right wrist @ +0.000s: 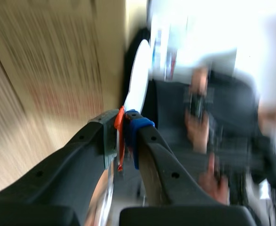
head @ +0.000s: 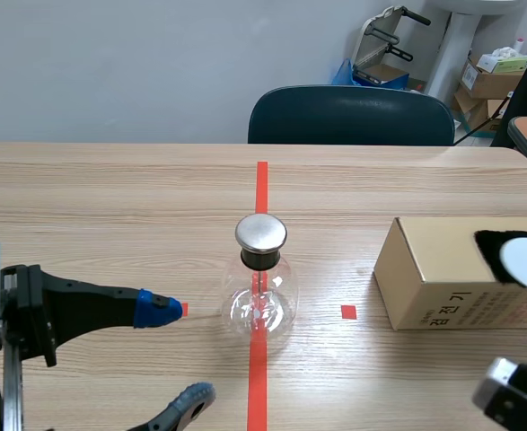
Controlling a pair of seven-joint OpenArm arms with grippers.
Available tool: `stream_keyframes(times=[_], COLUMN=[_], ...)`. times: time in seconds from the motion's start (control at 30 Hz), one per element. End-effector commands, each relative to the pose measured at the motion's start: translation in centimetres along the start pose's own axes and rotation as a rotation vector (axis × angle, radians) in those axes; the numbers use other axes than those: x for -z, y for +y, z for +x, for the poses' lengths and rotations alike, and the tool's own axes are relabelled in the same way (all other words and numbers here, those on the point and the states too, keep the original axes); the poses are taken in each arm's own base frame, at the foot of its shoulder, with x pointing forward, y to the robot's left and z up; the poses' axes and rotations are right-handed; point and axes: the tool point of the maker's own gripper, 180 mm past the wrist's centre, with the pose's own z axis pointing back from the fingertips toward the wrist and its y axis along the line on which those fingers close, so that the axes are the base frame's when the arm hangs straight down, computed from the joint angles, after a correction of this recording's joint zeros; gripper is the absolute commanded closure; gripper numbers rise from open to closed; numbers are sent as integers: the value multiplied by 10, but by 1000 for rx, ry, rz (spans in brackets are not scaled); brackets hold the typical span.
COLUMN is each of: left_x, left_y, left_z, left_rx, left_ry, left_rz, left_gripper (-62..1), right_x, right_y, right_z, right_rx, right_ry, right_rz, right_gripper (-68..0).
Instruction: Do the electroscope experiment
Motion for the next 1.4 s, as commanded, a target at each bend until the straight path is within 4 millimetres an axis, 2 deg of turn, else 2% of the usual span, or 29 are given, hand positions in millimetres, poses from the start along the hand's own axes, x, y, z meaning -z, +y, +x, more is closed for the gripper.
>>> stream_keyframes(times=[0.0, 0.07, 0.17, 0.23, 0.3, 0.43, 0.5, 0.6, 0.67, 0.9, 1.17, 1.37], left_x=[1, 0, -2, -2, -3, -4, -4, -3, -3, -3, -3, 4], left_y=[-2, -3, -3, -4, -5, -7, -6, -6, -6, -4, 3, 14], left_z=[7, 6, 4, 4, 3, 2, 3, 3, 3, 2, -9, -4], left_rx=[-8, -8, -5, -3, -6, -8, -7, -6, -6, -1, 15, 19], left_ry=[-27, -20, -8, -4, -1, 3, 3, 3, 3, 3, 66, 38], left_rz=[-7, -13, -23, -27, -38, -48, -47, -44, -44, -33, 6, 85], left_gripper=[-375, -375, -375, -375, -375, -375, -375, -375, -375, -375, -374, -262], right_x=[5, 5, 5, 3, 4, 5, 5, 4, 3, 5, 5, 6], right_y=[-20, -20, -20, -20, -20, -20, -20, -19, -18, -19, -19, -20], right_z=[-9, -7, 20, 28, 23, -7, -4, 19, 27, 0, 4, 3], right_rx=[-14, -23, -40, -42, -38, -25, -26, -34, -35, -29, -29, -11], right_ry=[29, 11, -135, -182, -153, 13, -1, -131, -172, -23, -45, -34], right_rz=[-81, -81, -81, -81, -81, -82, -78, -76, -76, -78, -78, -83], right_gripper=[-8, -8, -8, -8, -8, -8, -8, -8, -8, -8, -8, -9])
